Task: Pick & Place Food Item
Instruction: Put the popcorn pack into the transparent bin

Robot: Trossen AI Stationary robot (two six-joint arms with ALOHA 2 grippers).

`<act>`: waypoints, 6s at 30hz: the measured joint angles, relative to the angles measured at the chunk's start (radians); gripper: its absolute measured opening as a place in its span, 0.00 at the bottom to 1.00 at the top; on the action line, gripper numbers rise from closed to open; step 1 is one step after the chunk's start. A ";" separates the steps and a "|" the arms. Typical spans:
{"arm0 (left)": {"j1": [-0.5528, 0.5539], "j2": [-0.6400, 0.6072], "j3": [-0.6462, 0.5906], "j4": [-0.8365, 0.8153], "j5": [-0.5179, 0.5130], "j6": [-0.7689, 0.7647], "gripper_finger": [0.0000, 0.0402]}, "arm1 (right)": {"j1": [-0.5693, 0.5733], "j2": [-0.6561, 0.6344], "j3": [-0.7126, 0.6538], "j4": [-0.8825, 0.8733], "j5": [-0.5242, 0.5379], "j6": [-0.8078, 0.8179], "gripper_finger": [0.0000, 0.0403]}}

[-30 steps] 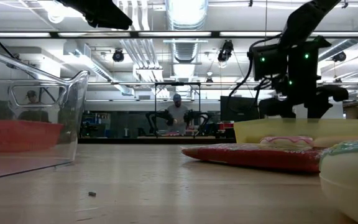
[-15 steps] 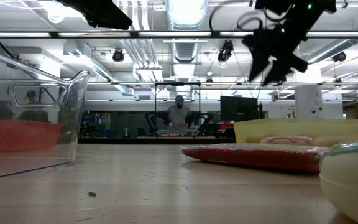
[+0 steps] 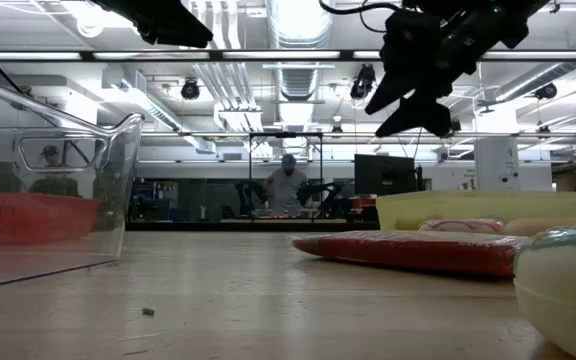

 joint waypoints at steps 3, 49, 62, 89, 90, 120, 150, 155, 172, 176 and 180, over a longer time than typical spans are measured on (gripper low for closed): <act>0.000 0.000 0.000 0.000 0.000 0.000 0.72 | 0.052 0.051 0.000 -0.006 -0.003 0.008 0.57; 0.000 0.000 0.000 0.000 0.000 0.000 0.72 | 0.534 0.171 0.021 0.039 0.395 0.703 0.57; 0.000 0.000 0.000 0.000 0.000 0.000 0.72 | 0.799 0.212 0.019 -0.051 0.554 0.869 0.57; 0.000 0.000 0.000 0.000 0.002 0.000 0.72 | 0.822 0.345 0.036 0.035 0.619 0.953 0.57; 0.000 0.000 0.000 0.000 0.002 0.000 0.72 | 0.803 0.342 0.036 0.038 0.608 0.935 0.57; 0.000 0.000 0.000 0.000 0.000 0.000 0.72 | 0.756 0.398 0.064 0.031 0.421 0.865 0.54; 0.000 0.000 0.000 0.000 0.002 0.000 0.72 | 0.747 0.494 0.066 0.041 0.241 1.049 0.45; 0.000 0.000 0.000 0.000 0.002 0.000 0.72 | 0.744 0.494 0.066 0.039 0.236 1.047 0.44; 0.000 0.000 0.000 0.000 -0.001 0.000 0.72 | 0.743 0.496 0.065 0.040 0.236 1.041 0.44; 0.000 0.000 0.000 0.000 -0.001 0.000 0.72 | 0.742 0.496 0.065 0.040 0.236 1.038 0.44; 0.000 0.000 0.000 0.002 0.000 -0.016 0.72 | 0.742 0.496 0.064 0.041 0.236 1.042 0.44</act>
